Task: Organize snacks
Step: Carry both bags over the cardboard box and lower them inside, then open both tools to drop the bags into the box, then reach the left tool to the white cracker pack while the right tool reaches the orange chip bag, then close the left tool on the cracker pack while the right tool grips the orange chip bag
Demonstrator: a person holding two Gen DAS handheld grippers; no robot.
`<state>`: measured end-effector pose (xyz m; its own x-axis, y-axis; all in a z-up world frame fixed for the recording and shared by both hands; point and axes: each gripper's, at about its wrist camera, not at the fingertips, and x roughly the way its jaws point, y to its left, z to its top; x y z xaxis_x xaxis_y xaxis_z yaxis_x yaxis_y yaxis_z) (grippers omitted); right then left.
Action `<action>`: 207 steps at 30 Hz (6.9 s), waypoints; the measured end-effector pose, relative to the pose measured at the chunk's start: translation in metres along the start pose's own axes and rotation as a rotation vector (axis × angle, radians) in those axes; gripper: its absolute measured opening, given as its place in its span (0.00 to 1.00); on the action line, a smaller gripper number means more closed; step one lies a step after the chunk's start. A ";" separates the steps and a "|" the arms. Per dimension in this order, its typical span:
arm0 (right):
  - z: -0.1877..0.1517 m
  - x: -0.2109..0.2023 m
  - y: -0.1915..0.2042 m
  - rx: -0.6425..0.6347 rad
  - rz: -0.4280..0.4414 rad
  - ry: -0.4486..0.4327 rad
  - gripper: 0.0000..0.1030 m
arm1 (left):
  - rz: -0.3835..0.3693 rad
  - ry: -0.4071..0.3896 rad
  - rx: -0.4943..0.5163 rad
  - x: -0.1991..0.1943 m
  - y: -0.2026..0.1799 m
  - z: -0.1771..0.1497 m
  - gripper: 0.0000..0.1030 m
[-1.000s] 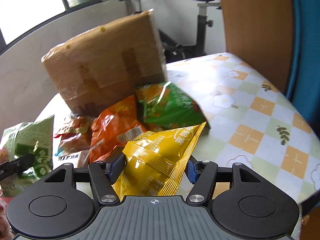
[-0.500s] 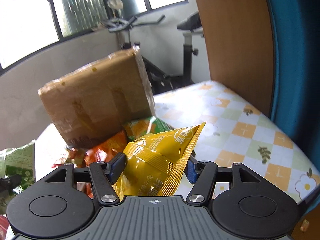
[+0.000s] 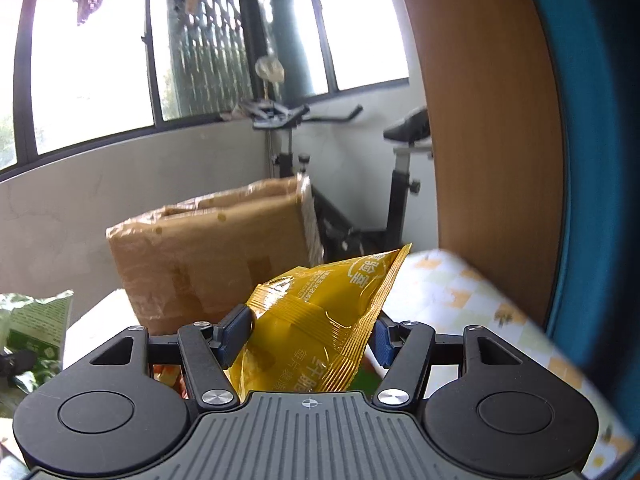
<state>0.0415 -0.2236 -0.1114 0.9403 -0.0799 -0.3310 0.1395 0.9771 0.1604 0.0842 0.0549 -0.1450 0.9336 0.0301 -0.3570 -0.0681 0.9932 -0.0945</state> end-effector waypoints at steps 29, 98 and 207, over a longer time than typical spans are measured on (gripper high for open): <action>0.137 0.186 0.036 -0.284 0.093 -0.188 0.56 | -0.135 -0.099 0.319 0.136 -0.114 0.137 0.72; 0.077 0.148 0.026 -0.077 0.132 0.094 0.53 | -0.177 0.087 0.181 0.099 -0.028 0.108 0.83; -0.064 0.095 0.081 -0.130 0.153 0.268 0.52 | -0.185 0.410 0.187 0.066 -0.007 -0.101 0.52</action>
<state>0.1221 -0.1398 -0.1897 0.8298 0.1079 -0.5476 -0.0543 0.9921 0.1131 0.1105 0.0384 -0.2611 0.7062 -0.1580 -0.6901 0.1848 0.9821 -0.0358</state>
